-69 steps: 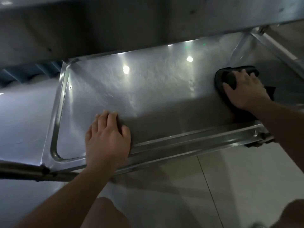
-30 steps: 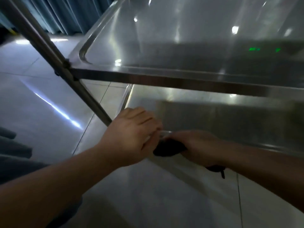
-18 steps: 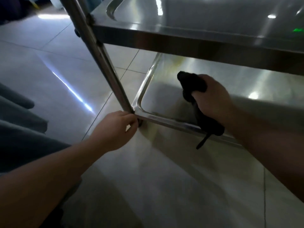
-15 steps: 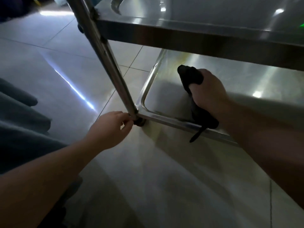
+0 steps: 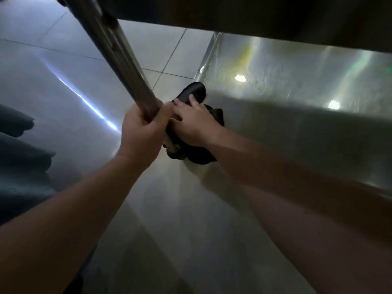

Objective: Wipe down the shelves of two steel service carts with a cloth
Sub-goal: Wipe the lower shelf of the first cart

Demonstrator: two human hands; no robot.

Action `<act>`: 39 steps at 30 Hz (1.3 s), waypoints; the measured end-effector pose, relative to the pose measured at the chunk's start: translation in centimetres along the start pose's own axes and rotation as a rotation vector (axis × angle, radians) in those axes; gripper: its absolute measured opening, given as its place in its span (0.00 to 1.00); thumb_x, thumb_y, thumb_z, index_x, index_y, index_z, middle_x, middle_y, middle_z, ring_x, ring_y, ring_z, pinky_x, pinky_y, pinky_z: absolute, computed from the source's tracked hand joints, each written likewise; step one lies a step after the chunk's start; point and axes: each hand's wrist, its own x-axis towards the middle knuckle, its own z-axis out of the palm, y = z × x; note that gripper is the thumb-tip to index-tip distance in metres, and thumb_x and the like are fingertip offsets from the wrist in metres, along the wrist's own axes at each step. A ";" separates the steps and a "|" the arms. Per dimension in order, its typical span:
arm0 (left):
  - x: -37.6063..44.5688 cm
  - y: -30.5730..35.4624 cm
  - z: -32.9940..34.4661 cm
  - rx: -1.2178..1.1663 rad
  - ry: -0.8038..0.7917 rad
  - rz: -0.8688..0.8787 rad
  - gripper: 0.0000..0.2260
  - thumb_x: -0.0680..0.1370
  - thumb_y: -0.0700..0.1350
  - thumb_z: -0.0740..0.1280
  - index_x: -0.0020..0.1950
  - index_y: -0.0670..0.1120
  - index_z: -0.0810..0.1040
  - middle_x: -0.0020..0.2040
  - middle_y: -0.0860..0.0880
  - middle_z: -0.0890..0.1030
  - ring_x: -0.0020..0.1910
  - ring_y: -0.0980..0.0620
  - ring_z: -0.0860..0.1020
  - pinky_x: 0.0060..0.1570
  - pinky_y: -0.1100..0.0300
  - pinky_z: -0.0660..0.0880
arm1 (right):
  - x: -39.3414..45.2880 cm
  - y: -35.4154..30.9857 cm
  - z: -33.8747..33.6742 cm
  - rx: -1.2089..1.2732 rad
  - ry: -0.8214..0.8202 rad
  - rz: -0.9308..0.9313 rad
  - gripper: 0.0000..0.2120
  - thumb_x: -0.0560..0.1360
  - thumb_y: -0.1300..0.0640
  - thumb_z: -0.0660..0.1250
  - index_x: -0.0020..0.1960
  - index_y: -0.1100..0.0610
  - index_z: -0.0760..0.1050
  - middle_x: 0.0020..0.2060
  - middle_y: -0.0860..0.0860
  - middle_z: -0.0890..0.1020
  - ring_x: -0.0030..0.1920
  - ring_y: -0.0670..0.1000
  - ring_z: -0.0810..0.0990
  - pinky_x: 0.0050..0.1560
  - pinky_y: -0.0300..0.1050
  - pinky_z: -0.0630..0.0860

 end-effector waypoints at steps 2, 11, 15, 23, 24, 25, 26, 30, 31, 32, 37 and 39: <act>0.6 0.2 0.7 -0.091 0.035 -0.003 0.08 0.79 0.45 0.71 0.41 0.46 0.78 0.35 0.53 0.79 0.38 0.54 0.80 0.43 0.61 0.78 | -1.0 0.8 0.7 -0.163 -0.035 -0.092 0.27 0.86 0.44 0.45 0.84 0.45 0.57 0.85 0.48 0.54 0.85 0.59 0.46 0.82 0.63 0.47; 1.5 -0.3 2.0 -0.199 0.111 -0.037 0.07 0.68 0.43 0.67 0.33 0.44 0.70 0.25 0.51 0.71 0.26 0.50 0.72 0.30 0.58 0.75 | -14.2 15.2 -3.5 -0.277 0.283 0.238 0.29 0.83 0.44 0.58 0.81 0.55 0.66 0.81 0.56 0.66 0.81 0.62 0.62 0.80 0.61 0.60; 1.6 -0.4 2.1 -0.176 0.109 -0.006 0.07 0.68 0.43 0.66 0.31 0.47 0.71 0.24 0.52 0.70 0.25 0.51 0.71 0.29 0.60 0.74 | -10.9 18.0 -6.4 -0.247 0.468 0.515 0.34 0.80 0.39 0.54 0.79 0.59 0.63 0.79 0.62 0.65 0.80 0.66 0.60 0.79 0.67 0.58; 1.6 0.1 2.3 -0.183 0.154 -0.030 0.08 0.69 0.38 0.63 0.30 0.44 0.68 0.23 0.50 0.70 0.24 0.50 0.70 0.29 0.59 0.71 | 3.0 6.8 -2.9 -0.295 0.278 0.225 0.34 0.85 0.37 0.48 0.86 0.51 0.49 0.86 0.51 0.51 0.85 0.59 0.48 0.82 0.60 0.46; 1.6 0.2 2.4 -0.186 0.166 -0.038 0.08 0.69 0.37 0.62 0.30 0.44 0.68 0.23 0.49 0.69 0.24 0.49 0.69 0.29 0.59 0.69 | 3.0 5.6 -2.0 -0.312 0.222 0.118 0.34 0.85 0.37 0.48 0.86 0.50 0.49 0.86 0.49 0.51 0.85 0.57 0.48 0.83 0.59 0.45; 1.6 0.2 2.4 -0.189 0.173 -0.041 0.08 0.69 0.37 0.62 0.30 0.44 0.67 0.23 0.49 0.69 0.24 0.49 0.68 0.28 0.60 0.68 | 2.5 4.9 -1.5 -0.313 0.173 0.021 0.33 0.85 0.37 0.50 0.86 0.48 0.50 0.85 0.48 0.52 0.85 0.55 0.48 0.83 0.57 0.44; 1.7 0.3 2.5 -0.191 0.170 -0.037 0.08 0.68 0.36 0.61 0.30 0.43 0.67 0.23 0.49 0.69 0.24 0.49 0.68 0.28 0.60 0.68 | 1.5 4.9 -1.4 -0.304 0.124 -0.061 0.32 0.84 0.37 0.52 0.86 0.46 0.52 0.85 0.46 0.54 0.85 0.53 0.50 0.83 0.56 0.44; 1.7 0.0 2.3 -0.199 0.119 -0.015 0.09 0.69 0.37 0.62 0.30 0.45 0.67 0.23 0.50 0.69 0.24 0.49 0.69 0.28 0.60 0.70 | -4.3 9.2 -2.4 -0.333 0.101 -0.173 0.31 0.82 0.38 0.56 0.83 0.44 0.61 0.82 0.45 0.63 0.83 0.52 0.58 0.82 0.55 0.54; 1.7 -0.1 2.2 -0.196 0.116 -0.011 0.09 0.69 0.37 0.62 0.30 0.45 0.68 0.23 0.50 0.69 0.24 0.49 0.69 0.28 0.60 0.71 | -5.2 10.8 -3.0 -0.333 0.165 -0.103 0.31 0.81 0.38 0.56 0.83 0.46 0.62 0.82 0.47 0.64 0.82 0.54 0.60 0.82 0.55 0.56; 1.7 -0.2 2.2 -0.189 0.117 -0.004 0.09 0.69 0.38 0.63 0.30 0.46 0.69 0.23 0.50 0.70 0.24 0.49 0.69 0.28 0.60 0.71 | -5.5 12.3 -3.8 -0.323 0.236 0.006 0.32 0.81 0.38 0.55 0.83 0.48 0.62 0.82 0.49 0.64 0.82 0.56 0.60 0.82 0.57 0.56; 1.7 -0.2 2.2 -0.181 0.110 0.013 0.08 0.66 0.45 0.65 0.27 0.51 0.72 0.24 0.50 0.71 0.25 0.50 0.71 0.29 0.60 0.72 | 1.5 14.0 -7.3 -0.231 0.440 0.475 0.34 0.83 0.38 0.49 0.85 0.51 0.55 0.85 0.52 0.57 0.84 0.60 0.52 0.82 0.63 0.48; 1.7 -0.2 2.1 -0.181 0.115 0.010 0.07 0.66 0.46 0.66 0.28 0.51 0.72 0.24 0.51 0.71 0.25 0.51 0.71 0.29 0.60 0.72 | 5.7 11.6 -6.9 -0.200 0.409 0.452 0.34 0.83 0.39 0.49 0.85 0.51 0.53 0.85 0.51 0.55 0.84 0.59 0.50 0.82 0.63 0.46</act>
